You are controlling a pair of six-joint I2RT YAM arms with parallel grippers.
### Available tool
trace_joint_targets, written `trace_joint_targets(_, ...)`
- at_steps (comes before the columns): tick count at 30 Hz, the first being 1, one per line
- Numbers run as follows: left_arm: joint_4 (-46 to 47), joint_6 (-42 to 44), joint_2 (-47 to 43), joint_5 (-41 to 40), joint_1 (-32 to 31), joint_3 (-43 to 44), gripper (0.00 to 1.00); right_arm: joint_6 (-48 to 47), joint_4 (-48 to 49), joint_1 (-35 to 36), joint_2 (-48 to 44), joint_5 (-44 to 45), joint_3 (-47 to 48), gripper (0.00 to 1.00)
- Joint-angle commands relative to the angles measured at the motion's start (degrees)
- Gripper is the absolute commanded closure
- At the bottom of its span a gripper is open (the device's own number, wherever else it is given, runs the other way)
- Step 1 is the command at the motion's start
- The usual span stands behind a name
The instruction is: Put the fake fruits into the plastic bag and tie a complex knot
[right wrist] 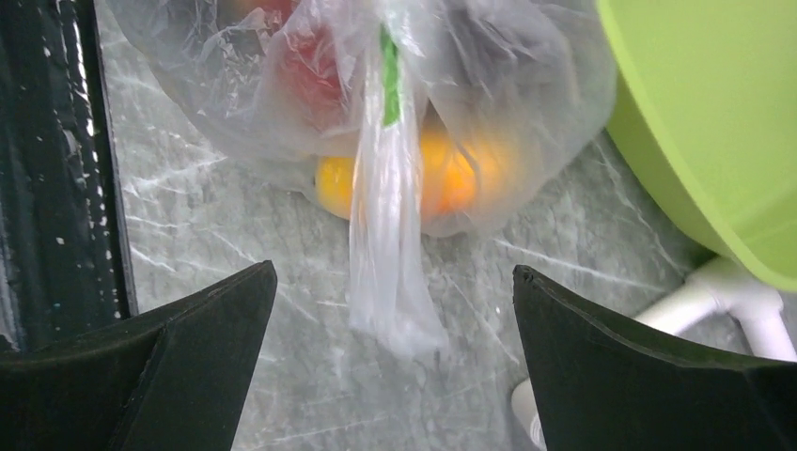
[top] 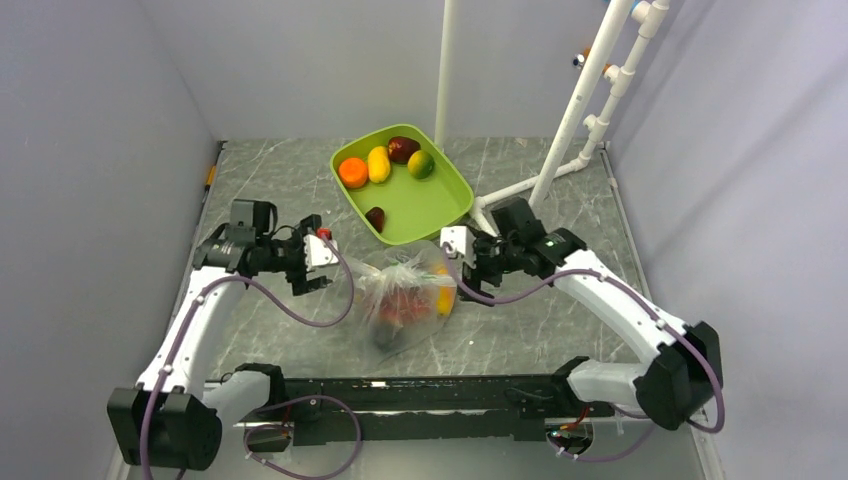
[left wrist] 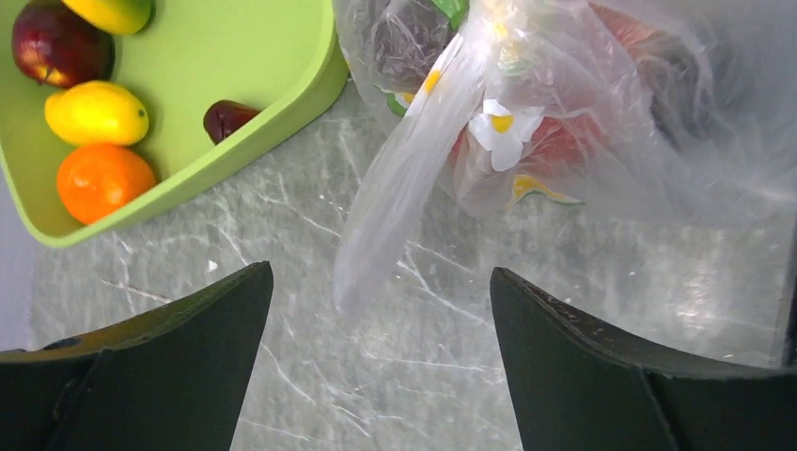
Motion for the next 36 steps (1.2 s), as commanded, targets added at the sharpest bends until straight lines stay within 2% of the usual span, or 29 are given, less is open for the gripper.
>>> trace_joint_targets(1, 5.8, 9.3, 1.6, -4.8, -5.0, -0.9, 0.14, -5.7, 4.8, 4.9, 3.3, 6.2, -0.1, 0.00)
trace_joint_targets(5, 14.7, 5.9, 3.9, -11.9, -11.4, -4.3, 0.35, -8.7, 10.0, 8.6, 5.4, 11.4, -4.1, 0.07)
trace_joint_targets(8, 19.8, 4.1, 6.3, -17.2, -14.2, -7.2, 0.43, -9.4, 13.9, 10.1, 6.7, 15.1, -6.5, 0.23)
trace_joint_targets(10, 23.6, 2.6, 6.4, -20.0, -14.7, -9.6, 0.51, -9.3, 15.7, 10.5, 6.9, 17.2, -7.6, 0.38)
trace_joint_targets(11, 24.9, 1.8, 6.2, -20.9, -14.7, -10.6, 0.54, -9.5, 16.2, 10.5, 6.7, 17.7, -8.3, 0.48)
trace_joint_targets(12, 25.3, 1.1, 6.1, -21.5, -14.7, -11.3, 0.58, -9.6, 16.7, 10.5, 6.4, 17.8, -9.0, 0.62)
trace_joint_targets(14, 25.1, -0.8, 5.6, -21.7, -14.7, -12.2, 0.78, -9.4, 18.5, 10.5, 5.0, 18.7, -10.8, 0.92)
trace_joint_targets(15, 25.4, -2.7, 5.1, -22.1, -14.7, -12.5, 0.95, -8.8, 19.0, 10.5, 4.5, 19.6, -11.6, 1.00)
trace_joint_targets(16, 25.6, -5.7, 4.4, -22.7, -14.4, -12.7, 1.00, -8.2, 19.0, 10.5, 4.0, 20.2, -12.2, 1.00)
trace_joint_targets(21, 20.1, -14.0, 0.0, -18.7, -7.6, -10.8, 1.00, -6.1, 15.8, 9.9, -2.3, 24.1, -14.8, 1.00)
trace_joint_targets(24, 16.2, -13.3, -2.5, -16.0, -1.7, -10.0, 1.00, -6.2, 11.1, 8.9, -6.0, 25.2, -15.1, 1.00)
trace_joint_targets(26, 13.4, -9.1, -3.3, -13.8, 2.9, -9.3, 1.00, -7.6, 6.9, 6.1, -9.0, 24.9, -16.2, 1.00)
trace_joint_targets(29, 13.2, -7.6, -2.1, -13.1, 3.7, -9.7, 1.00, -8.7, 8.0, 4.8, -10.0, 24.7, -19.5, 1.00)
trace_joint_targets(33, 17.4, -6.6, 1.3, -15.2, 2.8, -13.9, 1.00, -8.9, 12.7, 4.6, -6.2, 25.3, -24.1, 1.00)
trace_joint_targets(36, 17.0, -5.0, 2.1, -16.9, 2.3, -14.8, 1.00, -8.2, 12.8, 4.4, -5.3, 24.8, -22.7, 1.00)
